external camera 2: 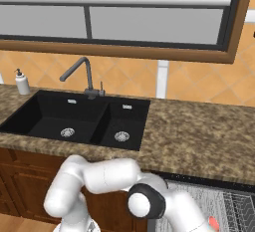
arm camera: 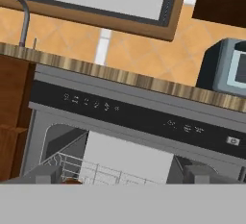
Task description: Pick up the cup and bowl from the counter, place them in the dishwasher, and close the dishwasher door.
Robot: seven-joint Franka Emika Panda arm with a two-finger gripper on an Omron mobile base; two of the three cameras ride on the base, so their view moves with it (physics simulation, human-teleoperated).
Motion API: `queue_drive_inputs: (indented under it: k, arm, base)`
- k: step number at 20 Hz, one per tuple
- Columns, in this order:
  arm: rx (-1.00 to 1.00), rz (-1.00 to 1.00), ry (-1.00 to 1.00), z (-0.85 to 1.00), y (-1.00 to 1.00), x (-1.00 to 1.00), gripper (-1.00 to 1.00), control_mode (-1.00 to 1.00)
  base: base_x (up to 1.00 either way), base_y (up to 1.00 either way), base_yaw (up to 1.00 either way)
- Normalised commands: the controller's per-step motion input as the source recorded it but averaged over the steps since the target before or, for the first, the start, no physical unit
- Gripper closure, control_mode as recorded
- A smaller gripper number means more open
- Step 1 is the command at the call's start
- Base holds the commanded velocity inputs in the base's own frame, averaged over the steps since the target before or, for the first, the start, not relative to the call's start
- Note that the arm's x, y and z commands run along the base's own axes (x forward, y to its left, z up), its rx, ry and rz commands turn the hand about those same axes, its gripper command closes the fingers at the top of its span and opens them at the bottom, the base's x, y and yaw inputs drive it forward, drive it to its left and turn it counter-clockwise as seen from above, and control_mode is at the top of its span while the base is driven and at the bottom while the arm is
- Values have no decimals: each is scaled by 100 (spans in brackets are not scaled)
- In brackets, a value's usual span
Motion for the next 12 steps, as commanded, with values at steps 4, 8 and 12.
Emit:
queue_drive_inputs:
  k: [4, 8, 12]
  arm:
    - [0, 0, -14, -31, 0, -48, -100, -100]
    - [0, 0, -2, -50, 0, -16, -100, -100]
    - [0, 0, -1, -29, -6, -6, -100, -100]
  base:
    - [0, 0, 0]
    - [0, 0, 0]
    - [0, 0, 0]
